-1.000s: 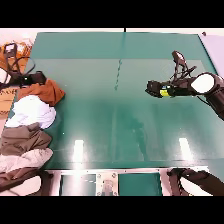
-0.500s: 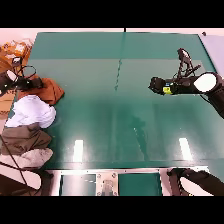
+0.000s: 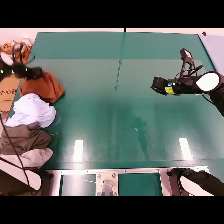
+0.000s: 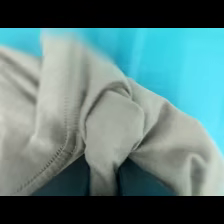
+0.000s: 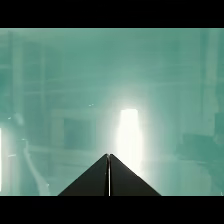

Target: Fold the shirts.

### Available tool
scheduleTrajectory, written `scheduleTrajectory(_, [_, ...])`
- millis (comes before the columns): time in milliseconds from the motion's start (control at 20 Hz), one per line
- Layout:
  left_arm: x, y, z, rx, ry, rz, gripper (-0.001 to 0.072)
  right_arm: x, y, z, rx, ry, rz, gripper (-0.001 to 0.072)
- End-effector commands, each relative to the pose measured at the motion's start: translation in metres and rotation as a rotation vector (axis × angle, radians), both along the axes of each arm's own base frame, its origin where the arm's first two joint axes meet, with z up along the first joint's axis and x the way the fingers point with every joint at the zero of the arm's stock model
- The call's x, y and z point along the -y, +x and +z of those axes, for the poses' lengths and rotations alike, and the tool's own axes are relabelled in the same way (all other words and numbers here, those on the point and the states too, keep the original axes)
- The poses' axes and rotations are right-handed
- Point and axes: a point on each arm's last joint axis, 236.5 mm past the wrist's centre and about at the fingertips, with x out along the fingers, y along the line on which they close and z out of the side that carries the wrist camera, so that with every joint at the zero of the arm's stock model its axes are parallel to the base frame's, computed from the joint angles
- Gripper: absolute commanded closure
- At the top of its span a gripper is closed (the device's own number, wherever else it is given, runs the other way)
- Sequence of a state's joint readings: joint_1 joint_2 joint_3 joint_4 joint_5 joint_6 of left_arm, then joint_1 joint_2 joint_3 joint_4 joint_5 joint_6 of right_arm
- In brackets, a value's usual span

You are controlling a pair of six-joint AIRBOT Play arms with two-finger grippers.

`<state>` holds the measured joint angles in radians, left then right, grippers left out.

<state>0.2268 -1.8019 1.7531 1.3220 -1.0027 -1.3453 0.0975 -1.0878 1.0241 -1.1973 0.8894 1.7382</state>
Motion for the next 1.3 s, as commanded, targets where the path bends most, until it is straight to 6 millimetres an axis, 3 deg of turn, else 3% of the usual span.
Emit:
scheduleTrajectory(0, [0.077, 0.001, 0.082, 0.025, -0.029, -0.164, 0.0677, 0.025, -0.003, 0.000, -0.030, -0.021, -0.020, 0.0699])
scheduleTrajectory(150, [0.176, -0.015, 0.139, 0.105, -0.068, -0.298, 0.0677, 0.059, -0.009, -0.003, -0.083, -0.025, -0.079, 0.0699])
scheduleTrajectory(300, [0.286, -0.065, 0.161, 0.100, -0.117, -0.507, 0.0677, 0.088, -0.016, -0.008, -0.122, -0.032, -0.125, 0.0700])
scheduleTrajectory(400, [0.350, -0.101, 0.147, 0.052, -0.131, -0.628, 0.0676, 0.101, -0.021, -0.011, -0.146, -0.026, -0.154, 0.0700])
scheduleTrajectory(550, [0.426, -0.150, 0.098, -0.021, -0.134, -0.769, 0.0672, 0.104, -0.025, -0.013, -0.164, -0.023, -0.160, 0.0699])
scheduleTrajectory(600, [0.444, -0.164, 0.083, -0.029, -0.134, -0.801, 0.0467, 0.103, -0.025, -0.013, -0.165, -0.022, -0.158, 0.0699])
scheduleTrajectory(650, [0.459, -0.176, 0.070, -0.035, -0.132, -0.825, 0.0040, 0.101, -0.026, -0.013, -0.172, -0.014, -0.155, 0.0684])
scheduleTrajectory(700, [0.465, -0.184, 0.063, -0.045, -0.122, -0.843, -0.0006, 0.101, -0.028, -0.014, -0.180, -0.013, -0.152, 0.0588])
scheduleTrajectory(750, [0.464, -0.189, 0.060, -0.063, -0.111, -0.853, -0.0005, 0.100, -0.031, -0.015, -0.192, -0.012, -0.146, 0.0482])
scheduleTrajectory(800, [0.457, -0.191, 0.062, -0.082, -0.096, -0.855, -0.0005, 0.099, -0.034, -0.016, -0.203, -0.011, -0.142, 0.0430])
scheduleTrajectory(950, [0.398, -0.182, 0.068, -0.181, 0.031, -0.813, -0.0005, 0.097, -0.037, -0.018, -0.219, -0.007, -0.135, 0.0411])
scheduleTrajectory(1050, [0.361, -0.169, 0.065, -0.234, 0.051, -0.743, -0.0005, 0.095, -0.033, -0.026, -0.224, -0.007, -0.104, 0.0342])
scheduleTrajectory(1100, [0.348, -0.162, 0.060, -0.245, 0.045, -0.709, -0.0005, 0.091, -0.029, -0.034, -0.235, 0.006, -0.085, 0.0342])
scheduleTrajectory(1200, [0.335, -0.161, 0.043, -0.292, 0.006, -0.680, -0.0005, 0.082, -0.015, -0.053, -0.254, 0.068, -0.074, 0.0343])
scheduleTrajectory(1250, [0.344, -0.169, 0.034, -0.321, -0.056, -0.685, -0.0005, 0.074, -0.004, -0.063, -0.247, 0.112, -0.063, 0.0343])
